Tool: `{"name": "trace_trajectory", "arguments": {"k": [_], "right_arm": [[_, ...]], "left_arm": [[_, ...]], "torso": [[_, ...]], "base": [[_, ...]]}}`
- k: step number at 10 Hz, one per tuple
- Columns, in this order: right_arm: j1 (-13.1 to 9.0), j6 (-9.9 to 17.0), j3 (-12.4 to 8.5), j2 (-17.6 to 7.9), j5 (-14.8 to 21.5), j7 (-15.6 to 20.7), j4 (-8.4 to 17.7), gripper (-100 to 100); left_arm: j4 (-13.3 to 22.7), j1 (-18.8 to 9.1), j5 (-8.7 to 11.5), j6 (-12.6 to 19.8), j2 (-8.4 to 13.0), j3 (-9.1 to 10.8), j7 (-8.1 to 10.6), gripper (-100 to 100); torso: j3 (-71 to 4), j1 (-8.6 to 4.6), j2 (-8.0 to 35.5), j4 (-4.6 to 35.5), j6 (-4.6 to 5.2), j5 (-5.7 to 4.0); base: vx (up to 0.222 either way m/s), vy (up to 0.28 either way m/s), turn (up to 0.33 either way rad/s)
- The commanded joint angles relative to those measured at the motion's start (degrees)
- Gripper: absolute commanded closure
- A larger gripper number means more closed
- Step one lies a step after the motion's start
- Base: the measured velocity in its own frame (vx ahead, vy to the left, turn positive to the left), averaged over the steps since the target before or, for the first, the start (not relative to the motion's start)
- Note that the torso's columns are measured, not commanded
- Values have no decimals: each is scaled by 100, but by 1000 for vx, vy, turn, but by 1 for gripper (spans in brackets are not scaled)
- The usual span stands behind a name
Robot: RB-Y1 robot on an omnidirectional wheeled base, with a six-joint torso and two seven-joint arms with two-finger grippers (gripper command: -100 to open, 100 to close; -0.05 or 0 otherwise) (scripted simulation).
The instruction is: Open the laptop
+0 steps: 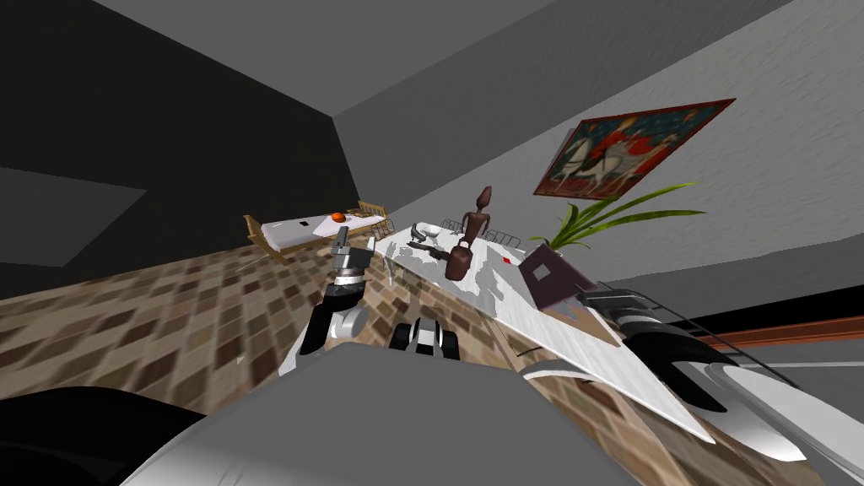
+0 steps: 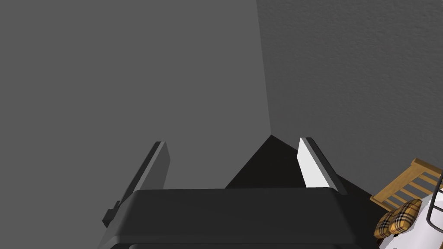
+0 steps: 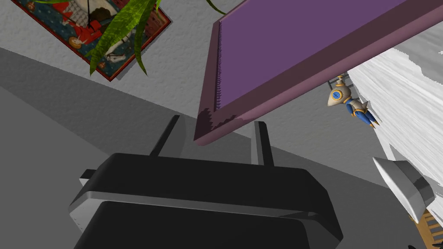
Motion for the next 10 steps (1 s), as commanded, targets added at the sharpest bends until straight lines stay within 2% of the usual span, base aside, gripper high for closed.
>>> {"name": "trace_trajectory", "arguments": {"k": [1,3,4,5,6,7,10], "right_arm": [[-111,-114,28,55,-278,-240,159,100],[-222,-206,45,79,-489,-416,265,100],[-191,-165,31,47,-428,-361,203,100],[-379,-253,81,233,-596,-466,340,100],[-468,-293,108,327,-672,-506,408,100],[-647,-373,162,513,-824,-586,543,100],[-915,-492,242,792,-1053,-707,746,100]], "left_arm": [[0,0,0,0,0,0,0,0],[0,0,0,0,0,0,0,0],[0,0,0,0,0,0,0,0],[0,0,0,0,0,0,0,0],[0,0,0,0,0,0,0,0],[0,0,0,0,0,0,0,0],[0,0,0,0,1,1,0,0]], "torso": [[-3,-4,-3,-4,-3,-4],[-7,0,-10,-3,-12,0],[-6,1,-4,0,-16,6],[-9,30,-9,1,-19,18],[-8,21,-9,-3,-28,12],[-5,3,-5,-3,-27,1],[-14,0,-25,-17,-22,-13]], "base": [[-56,-75,17],[-55,-79,10],[-36,-42,7],[-49,-78,27],[-83,-127,57],[-95,-170,63],[-82,-151,33]]}}
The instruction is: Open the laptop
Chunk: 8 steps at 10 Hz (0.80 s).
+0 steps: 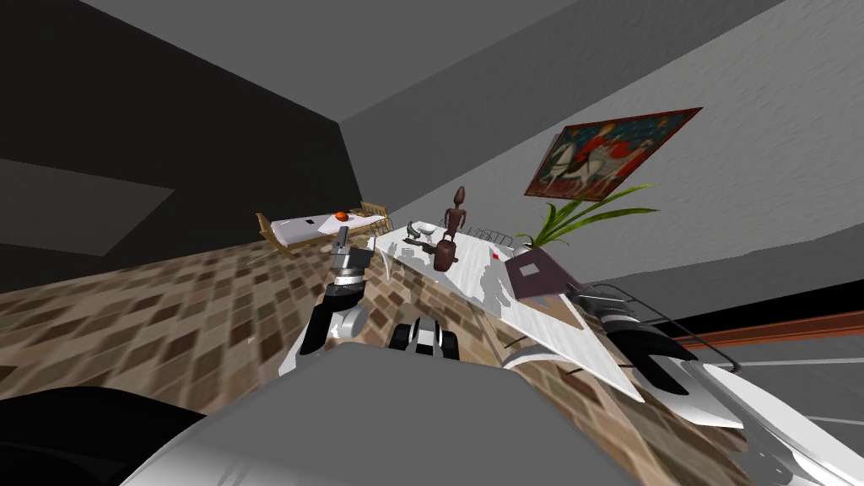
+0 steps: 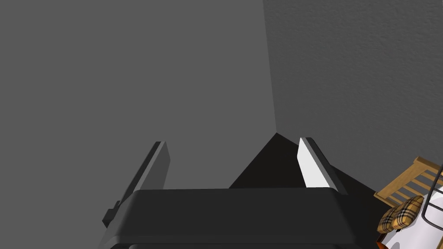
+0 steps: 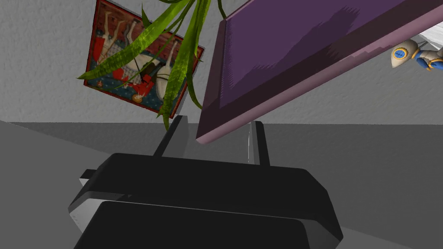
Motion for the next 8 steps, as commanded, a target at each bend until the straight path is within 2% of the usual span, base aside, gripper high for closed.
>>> {"name": "trace_trajectory", "arguments": {"k": [1,2,4,7,8], "right_arm": [[-278,-127,141,359,-276,-154,235,100],[-223,-121,38,257,-191,-83,178,100],[-447,-275,68,596,-328,-82,363,100],[-755,-491,118,1090,-506,-51,621,100],[-755,-491,118,1091,-506,-51,621,100]], "left_arm": [[0,0,0,0,0,0,0,0],[0,0,0,0,0,0,0,0],[-1,1,0,0,-1,0,0,0],[0,0,0,0,0,0,0,0],[0,0,0,0,0,0,0,0]], "torso": [[-1,10,-2,-6,0,-2],[1,4,1,-3,-9,-4],[-4,52,0,9,-14,32],[10,47,20,9,-21,19],[7,47,14,10,-27,21]], "base": [[-92,-145,36],[-48,-64,9],[-28,-75,-25],[-53,-107,-5],[-30,-73,3]]}}
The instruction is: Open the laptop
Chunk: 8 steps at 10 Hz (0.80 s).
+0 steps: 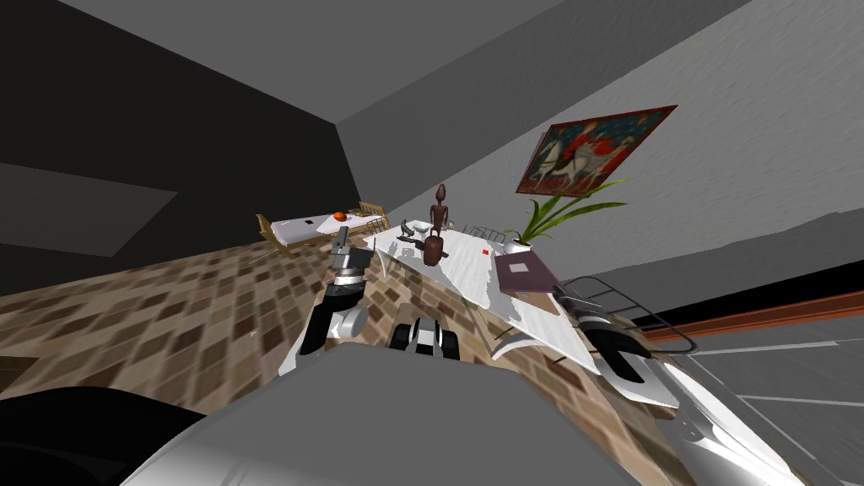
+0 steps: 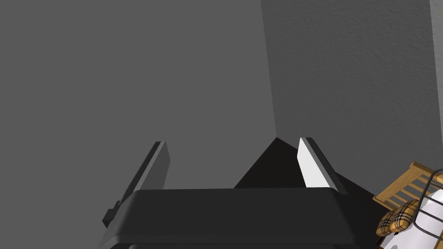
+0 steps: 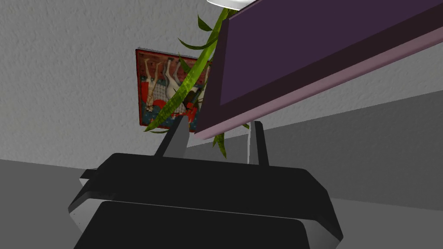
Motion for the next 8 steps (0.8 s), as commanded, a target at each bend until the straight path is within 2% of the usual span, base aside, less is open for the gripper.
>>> {"name": "trace_trajectory", "arguments": {"k": [1,3,4,6,7,8], "right_arm": [[-148,-122,81,334,-80,37,102,100],[-354,-266,114,664,-198,58,274,100],[-219,-64,91,304,-233,-133,172,-100],[-147,25,93,77,-303,-300,144,-100],[-75,115,94,-151,-372,-467,115,-100],[-39,160,95,-264,-407,-551,101,-100]], "left_arm": [[0,0,0,0,0,0,0,0],[0,0,0,0,0,0,0,0],[0,0,0,0,0,0,0,0],[0,0,0,0,-1,-1,0,0],[-1,1,0,0,-2,-2,0,0],[-1,0,0,0,-2,-2,0,0]], "torso": [[-8,15,-10,1,0,10],[-6,14,-6,1,-5,9],[-6,4,-7,5,-12,9],[-2,34,6,15,21,35],[4,27,15,18,25,34],[11,16,27,22,26,31]], "base": [[-26,-63,-9],[-42,-91,-14],[-38,-19,36],[-5,49,28],[-15,70,35],[-19,58,34]]}}
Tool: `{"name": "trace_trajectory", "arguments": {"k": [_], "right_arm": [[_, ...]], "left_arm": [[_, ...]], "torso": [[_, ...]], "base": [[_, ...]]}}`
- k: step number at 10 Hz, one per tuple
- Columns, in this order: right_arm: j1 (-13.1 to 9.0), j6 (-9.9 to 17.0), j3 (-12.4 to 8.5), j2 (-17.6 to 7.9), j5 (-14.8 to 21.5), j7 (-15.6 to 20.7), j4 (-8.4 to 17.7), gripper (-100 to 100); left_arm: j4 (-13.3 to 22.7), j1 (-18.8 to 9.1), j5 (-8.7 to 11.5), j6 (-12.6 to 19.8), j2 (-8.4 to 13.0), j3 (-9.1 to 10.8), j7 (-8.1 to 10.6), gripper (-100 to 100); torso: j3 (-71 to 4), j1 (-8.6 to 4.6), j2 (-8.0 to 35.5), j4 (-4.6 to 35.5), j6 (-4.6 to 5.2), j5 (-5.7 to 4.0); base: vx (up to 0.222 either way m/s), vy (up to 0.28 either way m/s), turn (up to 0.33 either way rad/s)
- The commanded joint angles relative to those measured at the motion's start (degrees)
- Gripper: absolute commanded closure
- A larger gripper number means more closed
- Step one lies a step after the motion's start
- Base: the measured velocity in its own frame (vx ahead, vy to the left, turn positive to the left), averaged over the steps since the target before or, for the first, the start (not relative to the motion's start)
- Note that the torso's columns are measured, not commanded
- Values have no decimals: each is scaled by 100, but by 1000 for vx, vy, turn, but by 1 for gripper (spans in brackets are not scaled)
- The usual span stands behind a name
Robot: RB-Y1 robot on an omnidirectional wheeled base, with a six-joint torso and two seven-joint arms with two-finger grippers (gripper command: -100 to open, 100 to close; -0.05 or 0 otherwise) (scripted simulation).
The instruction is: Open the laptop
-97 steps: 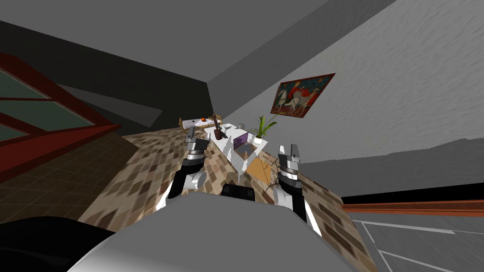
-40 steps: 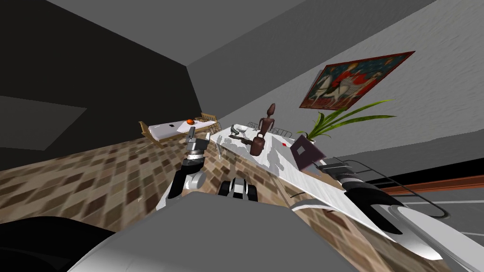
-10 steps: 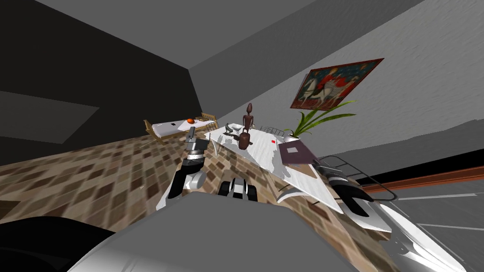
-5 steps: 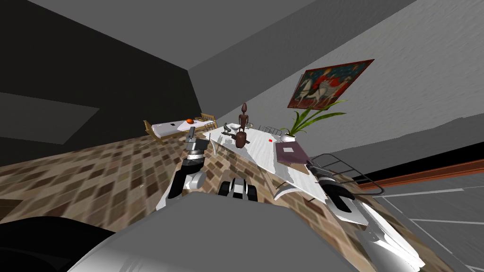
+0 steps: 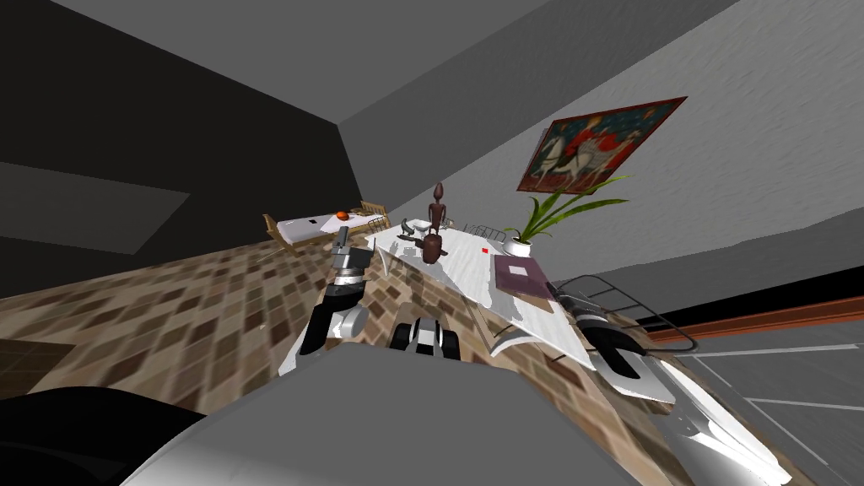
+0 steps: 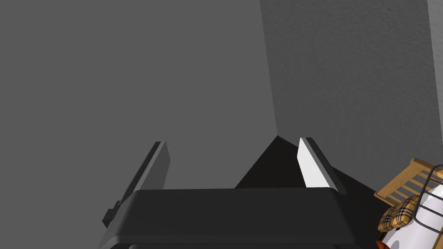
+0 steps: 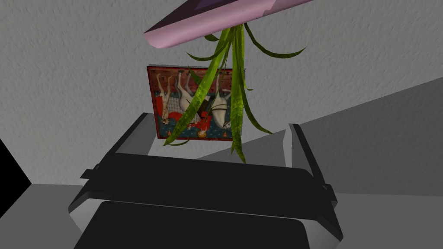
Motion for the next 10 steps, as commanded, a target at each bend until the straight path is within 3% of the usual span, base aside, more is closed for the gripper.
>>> {"name": "trace_trajectory", "arguments": {"k": [1,3,4,5,10], "right_arm": [[70,102,-9,-340,-102,-248,26,-100],[142,192,-7,-567,-171,-416,-3,-100],[127,163,-8,-482,-145,-346,-11,-100],[132,175,-8,-494,-150,-367,-16,0],[132,174,-8,-493,-149,-365,-16,0]], "left_arm": [[0,0,0,0,0,0,0,0],[0,0,0,0,1,1,0,0],[0,0,0,0,1,1,0,0],[0,0,0,0,1,1,0,0],[0,0,0,0,1,1,0,0]], "torso": [[2,-15,2,1,1,-5],[-2,-24,-3,-1,1,-8],[-3,-18,-5,-1,1,-6],[-4,-18,-8,-2,1,-7],[-2,-12,-4,-1,1,-4]], "base": [[-14,39,23],[-14,27,21],[-7,10,4],[0,0,0],[0,0,0]]}}
